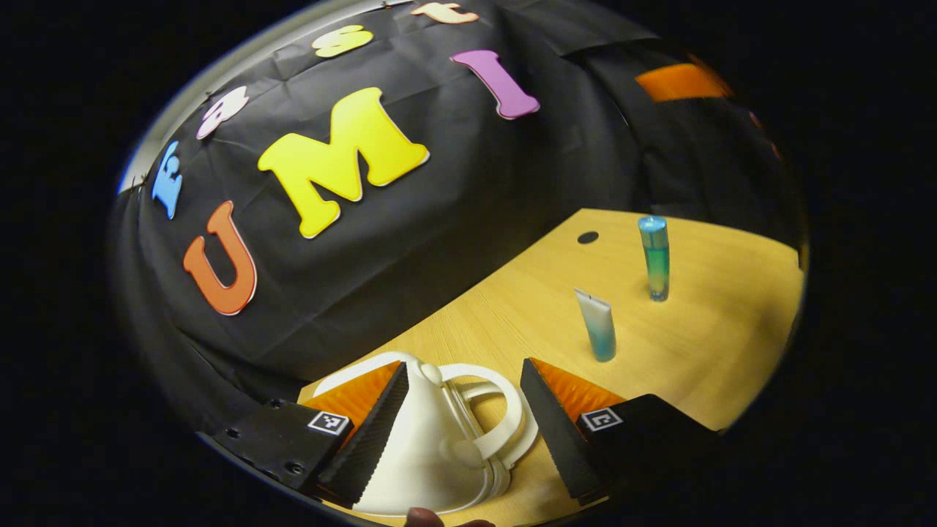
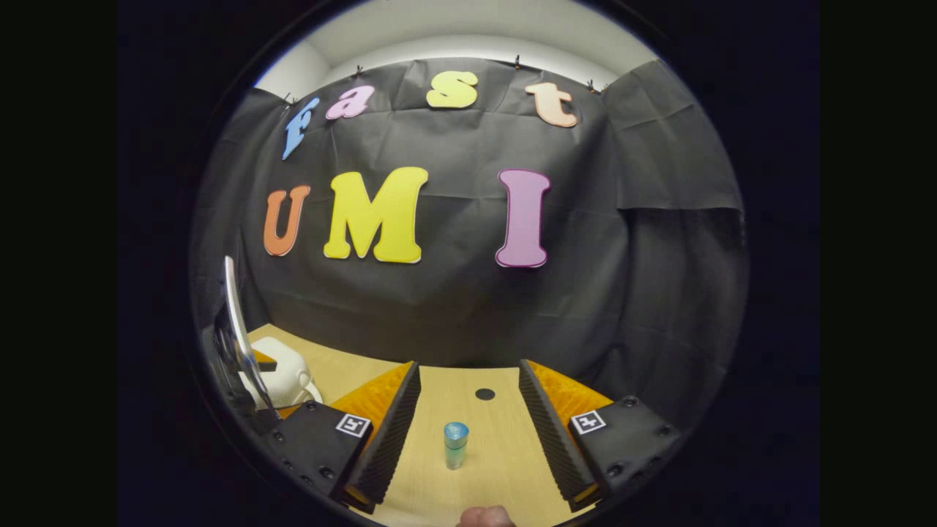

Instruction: First open the suitcase, pack the skin care products into it, and then close the suitcase.

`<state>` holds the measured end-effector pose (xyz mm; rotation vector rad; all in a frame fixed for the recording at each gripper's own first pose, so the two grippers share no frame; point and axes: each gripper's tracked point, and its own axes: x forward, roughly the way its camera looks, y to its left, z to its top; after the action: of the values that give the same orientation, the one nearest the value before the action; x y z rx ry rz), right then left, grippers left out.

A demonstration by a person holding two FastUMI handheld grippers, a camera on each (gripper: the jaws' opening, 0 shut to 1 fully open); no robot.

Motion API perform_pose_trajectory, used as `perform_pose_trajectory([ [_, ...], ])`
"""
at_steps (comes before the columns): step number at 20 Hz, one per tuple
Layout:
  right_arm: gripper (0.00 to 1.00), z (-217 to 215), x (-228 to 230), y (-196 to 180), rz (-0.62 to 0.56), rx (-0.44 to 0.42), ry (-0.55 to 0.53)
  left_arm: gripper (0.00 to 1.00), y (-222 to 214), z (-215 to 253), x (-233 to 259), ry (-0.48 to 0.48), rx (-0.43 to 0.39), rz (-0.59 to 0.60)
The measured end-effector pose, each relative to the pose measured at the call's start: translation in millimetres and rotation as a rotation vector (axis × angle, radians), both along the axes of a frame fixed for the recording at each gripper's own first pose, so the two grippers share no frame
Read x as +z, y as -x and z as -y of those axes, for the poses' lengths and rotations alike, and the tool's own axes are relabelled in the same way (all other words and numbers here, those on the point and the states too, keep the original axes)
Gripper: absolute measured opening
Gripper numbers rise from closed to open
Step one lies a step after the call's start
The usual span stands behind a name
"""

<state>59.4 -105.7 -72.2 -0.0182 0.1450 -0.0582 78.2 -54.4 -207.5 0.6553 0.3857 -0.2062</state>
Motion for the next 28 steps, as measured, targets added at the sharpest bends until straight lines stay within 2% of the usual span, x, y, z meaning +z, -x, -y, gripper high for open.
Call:
perform_pose_trajectory([
  [5, 0.81, 13, -17, -10, -0.032, 0.004, -0.029, 0.98, -2, -6, -45, -0.156, -0.015, -0.078],
  [11, 0.81, 37, -30, -15, -0.054, -0.010, -0.042, 0.93, -15, -25, -72, -0.255, 0.027, -0.143],
  [13, 0.80, 42, -31, -12, -0.052, -0.011, -0.038, 0.86, -19, -27, -77, -0.290, 0.034, -0.160],
  [14, 0.80, 43, -31, -11, -0.055, -0.009, -0.035, 0.75, -19, -27, -82, -0.301, 0.034, -0.169],
  [17, 0.80, 51, -33, -5, -0.060, -0.019, -0.031, 0.57, -18, -26, -90, -0.308, 0.035, -0.208],
  [18, 0.80, 54, -31, -2, -0.055, -0.029, -0.030, 0.43, -16, -26, -91, -0.313, 0.042, -0.212],
  [19, 0.80, 56, -27, 0, -0.048, -0.043, -0.029, 0.37, -16, -24, -90, -0.313, 0.046, -0.216],
  [23, 0.80, 56, -19, 15, -0.033, -0.092, -0.022, 0.23, -16, -16, -77, -0.310, 0.023, -0.199],
  [26, 0.81, 48, -10, 26, -0.019, -0.121, -0.025, 0.10, -15, -15, -64, -0.258, 0.016, -0.203],
  [27, 0.78, 44, -8, 30, -0.013, -0.124, -0.023, 0.07, -14, -17, -57, -0.227, 0.020, -0.210],
  [28, 0.80, 38, -2, 33, -0.005, -0.125, -0.015, 0.05, -14, -19, -47, -0.193, 0.027, -0.200],
])
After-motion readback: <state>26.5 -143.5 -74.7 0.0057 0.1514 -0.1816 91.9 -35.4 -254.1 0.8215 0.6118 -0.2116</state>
